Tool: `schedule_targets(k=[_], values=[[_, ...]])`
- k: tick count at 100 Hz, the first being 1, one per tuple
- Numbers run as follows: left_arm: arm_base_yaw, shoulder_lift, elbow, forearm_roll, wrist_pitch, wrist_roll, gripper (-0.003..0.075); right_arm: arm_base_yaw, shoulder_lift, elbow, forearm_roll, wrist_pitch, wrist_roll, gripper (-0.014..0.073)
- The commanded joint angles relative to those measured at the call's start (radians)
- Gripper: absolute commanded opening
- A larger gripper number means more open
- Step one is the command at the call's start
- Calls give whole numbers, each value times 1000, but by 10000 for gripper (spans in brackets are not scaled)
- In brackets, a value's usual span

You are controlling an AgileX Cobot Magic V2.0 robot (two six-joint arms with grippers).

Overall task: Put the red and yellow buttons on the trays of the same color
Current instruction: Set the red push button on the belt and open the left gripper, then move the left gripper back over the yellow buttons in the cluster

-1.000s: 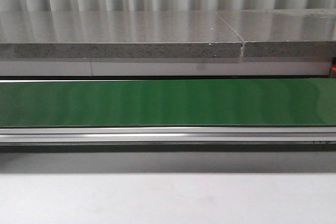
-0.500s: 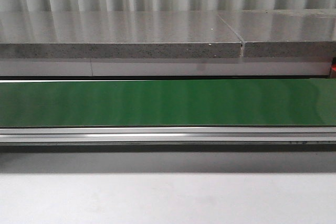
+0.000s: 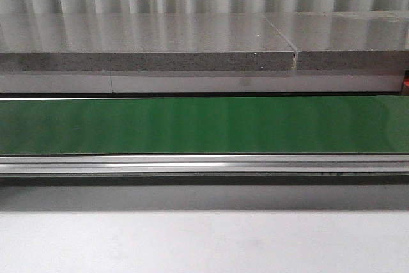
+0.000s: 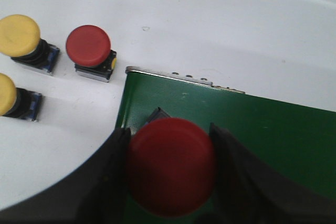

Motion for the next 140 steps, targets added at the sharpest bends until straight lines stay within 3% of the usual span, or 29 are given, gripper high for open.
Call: schedule_targets(k=[1, 81, 93, 112, 119, 126, 140], values=[[-20, -30, -27, -13, -40, 11, -20, 2, -6, -25, -3, -58, -6, -69], [-30, 21, 45, 5, -16, 11, -4, 2, -6, -25, -3, -58, -6, -69], [-30, 22, 45, 5, -14, 11, 115, 2, -6, -25, -3, -56, -6, -69], [-30, 22, 45, 2, -14, 11, 491, 2, -6, -25, -3, -55, -6, -69], [-30, 22, 45, -4, -11, 11, 592, 2, -6, -25, -3, -55, -6, -69], [-43, 22, 45, -4, -4, 11, 635, 2, -6, -25, -3, -55, -6, -69], [-92, 20, 43, -2, -4, 13, 629, 2, -6, -25, -3, -55, -6, -69]])
